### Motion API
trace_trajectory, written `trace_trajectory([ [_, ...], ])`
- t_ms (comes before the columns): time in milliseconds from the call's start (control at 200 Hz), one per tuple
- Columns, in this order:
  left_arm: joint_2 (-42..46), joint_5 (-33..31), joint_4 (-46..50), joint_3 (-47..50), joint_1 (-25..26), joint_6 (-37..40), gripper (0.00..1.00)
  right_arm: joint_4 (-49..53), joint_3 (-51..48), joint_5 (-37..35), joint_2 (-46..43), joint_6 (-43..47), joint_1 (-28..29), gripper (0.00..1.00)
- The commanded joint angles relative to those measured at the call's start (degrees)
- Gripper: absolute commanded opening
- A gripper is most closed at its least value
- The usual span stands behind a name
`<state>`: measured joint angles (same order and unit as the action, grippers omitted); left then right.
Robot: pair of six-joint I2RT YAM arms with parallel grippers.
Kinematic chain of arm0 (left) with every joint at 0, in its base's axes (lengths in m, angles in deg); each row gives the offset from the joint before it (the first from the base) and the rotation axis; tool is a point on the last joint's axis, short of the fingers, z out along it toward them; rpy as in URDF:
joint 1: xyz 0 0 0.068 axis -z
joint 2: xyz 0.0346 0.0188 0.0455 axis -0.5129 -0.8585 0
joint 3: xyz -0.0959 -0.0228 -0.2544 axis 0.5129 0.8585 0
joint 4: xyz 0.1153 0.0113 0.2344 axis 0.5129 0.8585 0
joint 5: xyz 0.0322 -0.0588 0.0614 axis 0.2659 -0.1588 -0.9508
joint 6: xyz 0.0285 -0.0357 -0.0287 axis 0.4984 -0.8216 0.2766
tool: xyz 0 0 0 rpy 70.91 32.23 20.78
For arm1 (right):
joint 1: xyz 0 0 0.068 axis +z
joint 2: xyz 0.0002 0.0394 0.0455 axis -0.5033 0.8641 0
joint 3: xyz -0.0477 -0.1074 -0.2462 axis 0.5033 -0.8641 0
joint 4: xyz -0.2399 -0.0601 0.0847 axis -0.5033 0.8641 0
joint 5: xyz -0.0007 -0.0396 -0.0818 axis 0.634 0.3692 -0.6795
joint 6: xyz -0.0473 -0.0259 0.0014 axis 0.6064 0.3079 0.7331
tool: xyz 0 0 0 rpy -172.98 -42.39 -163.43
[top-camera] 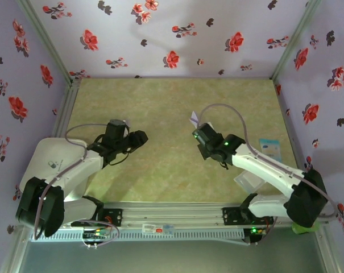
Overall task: Fold a paper plane with a square sheet of paper (pick it up from the middle)
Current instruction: Turn over the paper at the center of the table.
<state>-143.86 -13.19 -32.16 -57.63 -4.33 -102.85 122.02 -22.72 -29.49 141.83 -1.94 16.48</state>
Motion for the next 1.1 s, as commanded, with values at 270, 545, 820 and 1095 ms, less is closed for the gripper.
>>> trace_trajectory([
  [270, 5.9, 0.4, 3.3, 0.8, -2.2, 2.2, 0.48, 14.7, 8.1, -14.4, 16.9, -4.5, 10.7, 0.00],
  [545, 10.6, -1.0, 7.9, 2.1, -4.7, 1.9, 0.48, 8.9, 10.6, -1.2, 26.2, -3.5, 19.1, 0.05],
  [820, 10.2, 2.1, 8.1, -0.2, -6.6, 2.2, 0.52, -3.3, 7.4, 27.2, 19.3, -7.9, 12.9, 0.38],
  [1095, 7.8, 8.4, 5.0, -3.8, -7.8, 6.0, 0.65, -18.4, -4.1, 46.0, 11.1, -18.7, -4.8, 0.33],
])
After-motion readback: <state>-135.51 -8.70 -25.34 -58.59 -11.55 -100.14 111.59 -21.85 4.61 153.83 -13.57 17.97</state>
